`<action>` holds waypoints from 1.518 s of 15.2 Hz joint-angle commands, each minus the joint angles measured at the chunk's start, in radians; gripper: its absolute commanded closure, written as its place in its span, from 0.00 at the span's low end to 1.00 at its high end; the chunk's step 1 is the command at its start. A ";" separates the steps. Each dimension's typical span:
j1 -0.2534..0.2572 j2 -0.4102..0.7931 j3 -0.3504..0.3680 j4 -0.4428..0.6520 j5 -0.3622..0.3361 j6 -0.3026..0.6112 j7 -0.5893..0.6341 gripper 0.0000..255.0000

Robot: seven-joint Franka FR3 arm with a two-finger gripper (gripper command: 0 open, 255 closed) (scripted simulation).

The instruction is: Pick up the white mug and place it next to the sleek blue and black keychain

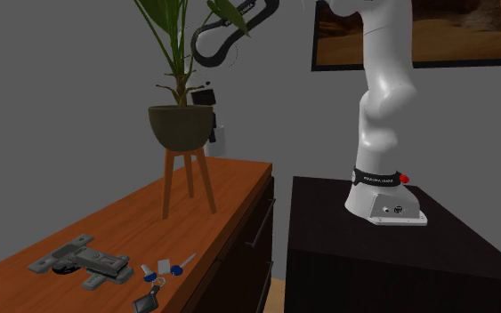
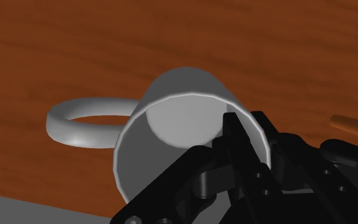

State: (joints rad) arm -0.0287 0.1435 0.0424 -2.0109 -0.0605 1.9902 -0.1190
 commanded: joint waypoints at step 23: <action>0.086 -0.068 0.078 0.139 0.029 -0.212 0.145 1.00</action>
State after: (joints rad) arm 0.0459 0.0716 0.1103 -1.8748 -0.0340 1.7772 0.0034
